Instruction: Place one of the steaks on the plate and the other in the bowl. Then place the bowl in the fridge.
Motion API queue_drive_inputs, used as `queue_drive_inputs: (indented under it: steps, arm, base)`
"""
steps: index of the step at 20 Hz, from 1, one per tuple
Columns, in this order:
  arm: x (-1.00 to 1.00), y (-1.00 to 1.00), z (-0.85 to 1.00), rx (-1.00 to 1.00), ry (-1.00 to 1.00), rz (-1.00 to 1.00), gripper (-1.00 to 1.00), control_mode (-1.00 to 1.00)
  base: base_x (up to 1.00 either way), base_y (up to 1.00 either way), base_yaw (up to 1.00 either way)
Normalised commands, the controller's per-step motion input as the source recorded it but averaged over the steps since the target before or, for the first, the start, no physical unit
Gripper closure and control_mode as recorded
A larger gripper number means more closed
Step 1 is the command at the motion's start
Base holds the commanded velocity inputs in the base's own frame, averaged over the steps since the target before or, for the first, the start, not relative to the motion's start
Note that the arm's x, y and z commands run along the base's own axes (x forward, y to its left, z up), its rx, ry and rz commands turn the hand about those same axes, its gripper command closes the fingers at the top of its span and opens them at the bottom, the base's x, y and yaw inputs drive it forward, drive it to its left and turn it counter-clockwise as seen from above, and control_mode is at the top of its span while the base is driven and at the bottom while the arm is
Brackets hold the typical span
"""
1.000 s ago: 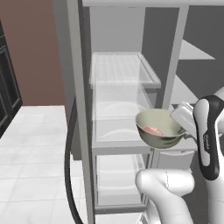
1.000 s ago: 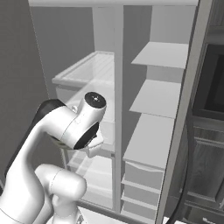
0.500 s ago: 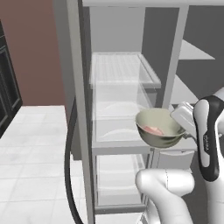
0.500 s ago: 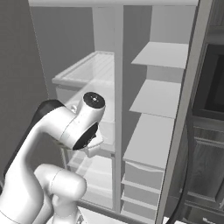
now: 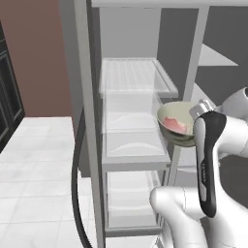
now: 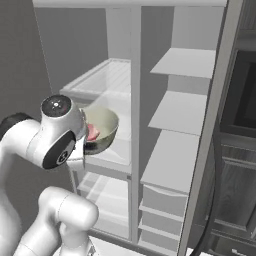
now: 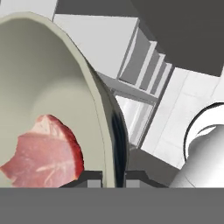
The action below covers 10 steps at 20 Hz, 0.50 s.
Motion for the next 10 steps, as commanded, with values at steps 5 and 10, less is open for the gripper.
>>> queue_drive_inputs:
  steps: [5, 10]
  arm:
    - [0.08, 0.23, 0.62, -0.07, -0.01, -0.34, 1.00, -1.00]
    - [0.05, 0.16, 0.45, 0.00, -0.12, -0.05, 1.00, -1.00]
  base:
    - [0.00, 0.00, 0.00]
    - [0.00, 0.00, 0.00]
